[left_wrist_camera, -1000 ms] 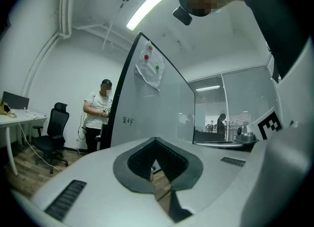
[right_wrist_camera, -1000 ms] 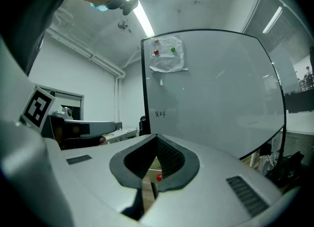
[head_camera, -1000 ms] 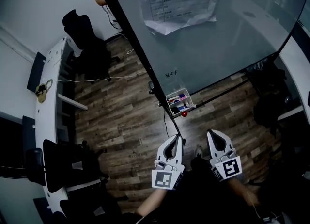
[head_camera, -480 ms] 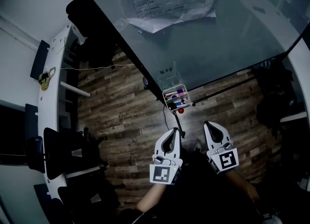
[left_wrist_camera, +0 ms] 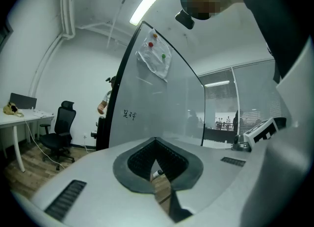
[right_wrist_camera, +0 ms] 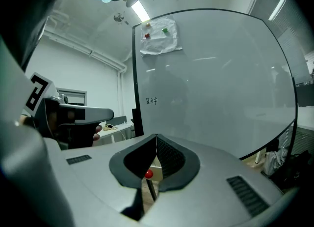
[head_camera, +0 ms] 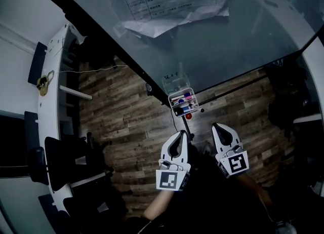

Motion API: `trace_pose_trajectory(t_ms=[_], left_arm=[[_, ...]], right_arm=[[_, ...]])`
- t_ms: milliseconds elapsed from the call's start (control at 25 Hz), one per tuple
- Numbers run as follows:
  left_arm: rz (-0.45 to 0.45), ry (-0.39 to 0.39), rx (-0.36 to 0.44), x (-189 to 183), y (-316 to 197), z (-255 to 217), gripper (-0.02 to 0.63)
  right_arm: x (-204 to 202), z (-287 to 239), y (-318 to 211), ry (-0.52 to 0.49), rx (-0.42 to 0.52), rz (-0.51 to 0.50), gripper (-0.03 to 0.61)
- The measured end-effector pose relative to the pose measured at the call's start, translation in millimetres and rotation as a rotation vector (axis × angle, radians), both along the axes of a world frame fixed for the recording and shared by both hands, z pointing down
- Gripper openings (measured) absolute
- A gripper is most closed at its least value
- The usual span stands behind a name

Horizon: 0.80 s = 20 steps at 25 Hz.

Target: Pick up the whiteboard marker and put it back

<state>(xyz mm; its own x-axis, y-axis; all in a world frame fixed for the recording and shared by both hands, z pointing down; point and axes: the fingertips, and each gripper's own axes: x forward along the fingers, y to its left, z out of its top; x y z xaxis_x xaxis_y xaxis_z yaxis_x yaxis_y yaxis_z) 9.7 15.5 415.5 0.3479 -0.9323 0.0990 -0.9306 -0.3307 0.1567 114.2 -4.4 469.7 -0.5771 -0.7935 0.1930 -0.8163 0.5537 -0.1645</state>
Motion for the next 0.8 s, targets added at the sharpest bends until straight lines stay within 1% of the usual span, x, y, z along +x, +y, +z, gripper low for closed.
trace_pose_trajectory(t_ms=[160,440,520,600,800], left_arm=[[0.013,0.007,-0.010,-4,-12,5,0.002],[0.030,0.015,-0.032,-12,-31,12,0.002],[0.033,0.017,-0.036,-14,-36,14,0.002],[0.034,0.020,-0.047,-17,-39,17,0.002],[0.033,0.025,-0.071,-22,-44,24,0.002]], right_arm=[[-8,7,-13,0.014,-0.005,-0.005,0.015],[-17,28,-29,0.019,-0.055,-0.001,0.021],[-20,34,-34,0.015,-0.073,0.000,0.043],[-27,39,-38,-0.002,-0.074,-0.012,0.077],[-36,49,-48,0.001,-0.090,-0.021,0.112]])
